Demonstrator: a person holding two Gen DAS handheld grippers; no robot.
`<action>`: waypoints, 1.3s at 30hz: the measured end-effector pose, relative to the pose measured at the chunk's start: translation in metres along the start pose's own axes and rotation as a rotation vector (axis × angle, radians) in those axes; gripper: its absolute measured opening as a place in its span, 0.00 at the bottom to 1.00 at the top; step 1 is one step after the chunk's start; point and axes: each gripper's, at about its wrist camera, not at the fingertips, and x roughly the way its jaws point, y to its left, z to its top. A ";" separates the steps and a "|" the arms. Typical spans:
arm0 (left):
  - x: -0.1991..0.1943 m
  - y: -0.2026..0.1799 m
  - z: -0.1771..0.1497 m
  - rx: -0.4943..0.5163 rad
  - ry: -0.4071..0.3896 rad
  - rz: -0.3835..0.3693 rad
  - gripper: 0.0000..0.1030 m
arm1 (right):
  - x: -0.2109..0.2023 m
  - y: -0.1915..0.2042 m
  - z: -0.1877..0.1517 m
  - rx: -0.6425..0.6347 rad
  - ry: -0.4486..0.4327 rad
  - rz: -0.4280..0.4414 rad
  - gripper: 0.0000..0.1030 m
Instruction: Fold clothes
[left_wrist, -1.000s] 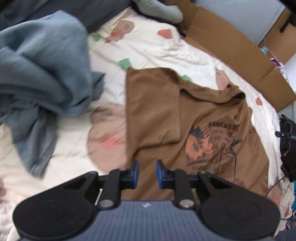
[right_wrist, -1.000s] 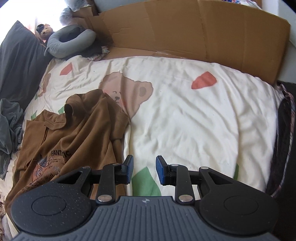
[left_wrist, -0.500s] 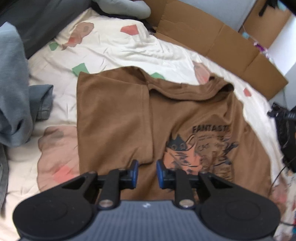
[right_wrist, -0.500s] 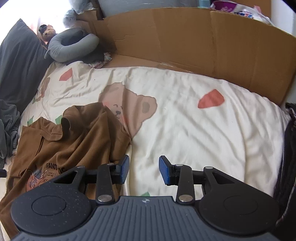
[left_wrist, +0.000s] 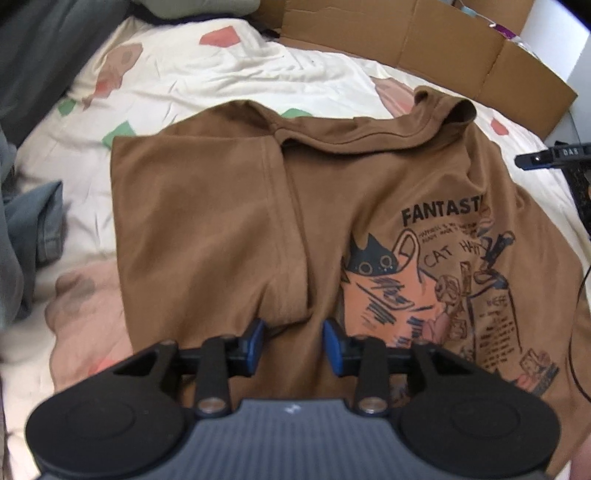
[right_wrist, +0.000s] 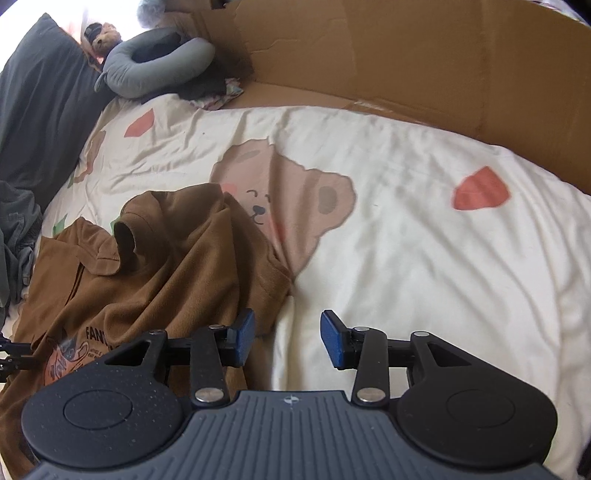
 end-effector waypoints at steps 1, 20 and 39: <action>0.002 0.000 0.001 -0.001 -0.004 0.000 0.39 | 0.004 0.002 0.002 -0.008 0.002 0.003 0.50; -0.009 -0.005 0.005 0.072 -0.091 0.058 0.36 | 0.044 0.020 0.016 -0.119 -0.021 -0.007 0.52; 0.011 -0.007 -0.002 0.156 -0.084 0.079 0.51 | 0.051 0.023 0.021 -0.125 -0.017 -0.012 0.52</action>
